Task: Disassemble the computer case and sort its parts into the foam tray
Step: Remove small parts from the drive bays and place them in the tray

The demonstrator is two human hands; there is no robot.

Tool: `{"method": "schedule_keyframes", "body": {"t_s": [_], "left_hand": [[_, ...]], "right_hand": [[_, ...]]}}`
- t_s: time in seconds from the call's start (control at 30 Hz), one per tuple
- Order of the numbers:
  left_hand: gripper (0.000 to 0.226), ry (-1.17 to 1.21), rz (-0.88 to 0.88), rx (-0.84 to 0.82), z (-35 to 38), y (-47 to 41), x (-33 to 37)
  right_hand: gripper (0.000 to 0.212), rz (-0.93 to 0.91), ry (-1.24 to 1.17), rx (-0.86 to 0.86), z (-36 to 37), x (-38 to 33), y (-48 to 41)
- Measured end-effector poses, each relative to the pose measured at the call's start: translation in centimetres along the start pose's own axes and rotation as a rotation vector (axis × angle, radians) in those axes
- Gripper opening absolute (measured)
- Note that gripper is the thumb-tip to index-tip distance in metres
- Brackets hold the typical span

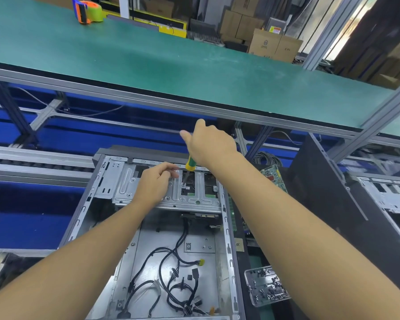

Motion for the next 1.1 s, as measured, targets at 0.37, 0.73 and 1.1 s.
{"method": "schedule_keyframes", "body": {"t_s": [0.37,0.73,1.1], "left_hand": [[0.036,-0.411,0.192,-0.122,0.9,-0.1,0.2],[0.017,-0.525,0.267,-0.111,1.1,-0.2,0.3],[0.011,-0.606,0.285,-0.055,1.7,-0.6,-0.2]], "right_hand": [[0.054,-0.077,-0.119,-0.201,-0.3,-0.3,0.1],[0.041,-0.109,-0.171,-0.194,0.2,-0.8,0.2],[0.023,-0.088,-0.301,-0.224,0.4,-0.3,0.7]]}}
Point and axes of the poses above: each hand's wrist, its own y-axis away from the middle knuckle, its own z-axis out of the palm, x = y × z, the point moved 4 cm from there along -y, towards the middle knuckle, and after that the axes turned 3 degrees about -y, right-handed, at the moved point
